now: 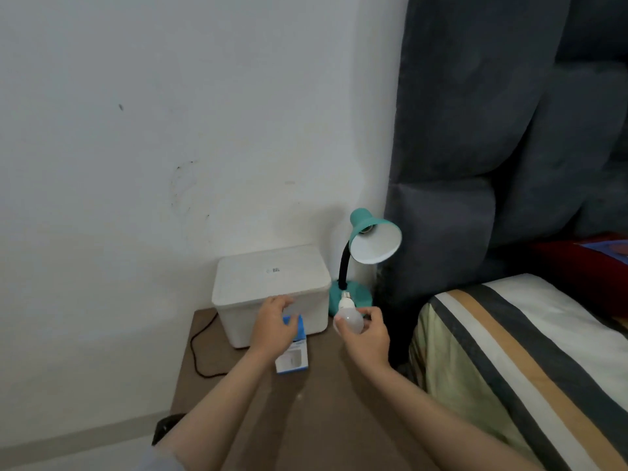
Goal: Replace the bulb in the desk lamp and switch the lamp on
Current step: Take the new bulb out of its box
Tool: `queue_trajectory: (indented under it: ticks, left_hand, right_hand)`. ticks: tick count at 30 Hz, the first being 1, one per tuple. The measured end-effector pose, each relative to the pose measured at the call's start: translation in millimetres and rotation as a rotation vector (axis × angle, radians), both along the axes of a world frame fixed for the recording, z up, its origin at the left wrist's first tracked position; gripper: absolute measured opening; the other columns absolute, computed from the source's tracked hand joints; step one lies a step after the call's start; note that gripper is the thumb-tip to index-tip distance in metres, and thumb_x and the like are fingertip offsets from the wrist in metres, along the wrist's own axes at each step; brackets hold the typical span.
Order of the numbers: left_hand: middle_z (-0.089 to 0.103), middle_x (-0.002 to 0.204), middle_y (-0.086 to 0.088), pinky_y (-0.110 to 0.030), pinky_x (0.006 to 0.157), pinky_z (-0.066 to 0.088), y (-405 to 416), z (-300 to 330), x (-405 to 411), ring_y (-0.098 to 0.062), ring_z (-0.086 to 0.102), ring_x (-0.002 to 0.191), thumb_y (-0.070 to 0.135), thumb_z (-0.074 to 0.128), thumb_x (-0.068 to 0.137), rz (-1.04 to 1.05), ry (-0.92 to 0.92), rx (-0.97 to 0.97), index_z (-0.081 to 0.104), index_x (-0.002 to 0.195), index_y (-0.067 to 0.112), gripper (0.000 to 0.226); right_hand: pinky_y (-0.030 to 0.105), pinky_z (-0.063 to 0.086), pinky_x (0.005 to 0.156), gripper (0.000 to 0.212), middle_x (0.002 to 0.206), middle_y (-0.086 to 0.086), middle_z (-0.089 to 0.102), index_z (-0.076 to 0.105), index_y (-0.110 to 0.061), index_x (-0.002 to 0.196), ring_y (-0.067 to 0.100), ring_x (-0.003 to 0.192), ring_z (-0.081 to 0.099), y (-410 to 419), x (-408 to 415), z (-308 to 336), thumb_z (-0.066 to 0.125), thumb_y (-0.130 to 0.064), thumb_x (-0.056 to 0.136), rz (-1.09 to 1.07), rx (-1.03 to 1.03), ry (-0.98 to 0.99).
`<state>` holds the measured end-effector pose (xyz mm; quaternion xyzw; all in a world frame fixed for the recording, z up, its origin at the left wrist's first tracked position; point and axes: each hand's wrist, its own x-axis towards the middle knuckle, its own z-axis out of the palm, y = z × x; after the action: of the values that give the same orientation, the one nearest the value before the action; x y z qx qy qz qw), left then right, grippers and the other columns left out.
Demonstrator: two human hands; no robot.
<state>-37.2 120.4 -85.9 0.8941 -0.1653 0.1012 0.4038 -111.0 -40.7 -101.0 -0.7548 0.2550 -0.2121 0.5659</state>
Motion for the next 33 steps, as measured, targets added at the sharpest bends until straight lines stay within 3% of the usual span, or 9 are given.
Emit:
queue_trajectory:
  ticks: [5, 9, 11, 15, 18, 29, 33]
  left_hand:
    - [0.056, 0.116, -0.008, -0.033, 0.093, 0.043, 22.2, -28.4, -9.4, -0.023, 0.054, 0.107, 0.022, 0.061, 0.085, 0.083, 0.121, 0.121, 0.056, 0.12, 0.01, 0.037]
    - [0.053, 0.115, -0.008, -0.032, 0.089, 0.046, 23.1, -37.1, -13.1, -0.022, 0.055, 0.1, 0.023, 0.062, 0.086, 0.119, 0.124, 0.09, 0.055, 0.123, 0.009, 0.04]
    - [0.052, 0.113, -0.006, -0.03, 0.088, 0.046, 21.3, -39.5, -13.6, -0.02, 0.054, 0.098, 0.021, 0.063, 0.086, 0.13, 0.111, 0.064, 0.056, 0.122, 0.008, 0.039]
    - [0.046, 0.101, 0.001, -0.024, 0.082, 0.043, 19.5, -44.9, -13.0, -0.014, 0.051, 0.087, 0.021, 0.065, 0.084, 0.152, 0.084, 0.022, 0.059, 0.117, 0.007, 0.036]
    - [0.047, 0.1, 0.001, -0.024, 0.081, 0.044, 19.9, -49.4, -12.5, -0.015, 0.052, 0.085, 0.019, 0.066, 0.083, 0.152, 0.073, 0.006, 0.061, 0.114, 0.006, 0.034]
    - [0.048, 0.107, 0.0, -0.023, 0.085, 0.047, 18.3, -55.8, -12.2, -0.009, 0.048, 0.094, 0.017, 0.064, 0.085, 0.169, 0.066, -0.04, 0.059, 0.117, 0.005, 0.034]
    - [0.048, 0.112, -0.007, -0.028, 0.086, 0.048, 16.3, -57.1, -14.7, -0.014, 0.049, 0.097, 0.016, 0.064, 0.085, 0.198, 0.07, -0.064, 0.055, 0.12, 0.004, 0.038]
  right_hand:
    - [0.03, 0.042, 0.068, 0.036, 0.098, 0.0, 0.061, 0.051, -0.026, 0.094, 0.017, 0.081, 0.057, 20.1, -6.7, -20.5, 0.075, -0.04, 0.073, -0.001, 0.019, 0.118]
    - [0.027, 0.037, 0.058, 0.035, 0.088, -0.002, 0.056, 0.054, -0.02, 0.098, 0.012, 0.069, 0.052, 26.7, -4.8, -30.9, 0.073, -0.039, 0.075, 0.032, -0.005, 0.214]
    - [0.025, 0.036, 0.054, 0.037, 0.09, -0.002, 0.054, 0.055, -0.018, 0.103, 0.013, 0.073, 0.051, 30.2, -1.4, -36.4, 0.073, -0.038, 0.077, 0.044, -0.013, 0.253]
    - [0.027, 0.04, 0.068, 0.04, 0.093, 0.002, 0.055, 0.055, -0.015, 0.106, 0.017, 0.082, 0.051, 35.1, 9.2, -49.6, 0.073, -0.035, 0.077, 0.04, 0.003, 0.298]
    - [0.028, 0.041, 0.07, 0.037, 0.098, 0.008, 0.064, 0.057, -0.014, 0.101, 0.019, 0.08, 0.053, 38.0, 16.4, -59.6, 0.074, -0.035, 0.075, 0.038, 0.012, 0.291]
    - [0.041, 0.052, 0.085, 0.052, 0.112, 0.008, 0.057, 0.055, -0.018, 0.109, 0.025, 0.101, 0.057, 42.0, 30.0, -70.5, 0.073, -0.047, 0.07, 0.084, -0.123, 0.33]
    - [0.038, 0.049, 0.088, 0.043, 0.111, 0.003, 0.056, 0.058, -0.015, 0.111, 0.02, 0.106, 0.052, 38.8, 28.1, -61.5, 0.071, -0.037, 0.077, 0.116, -0.263, 0.111]
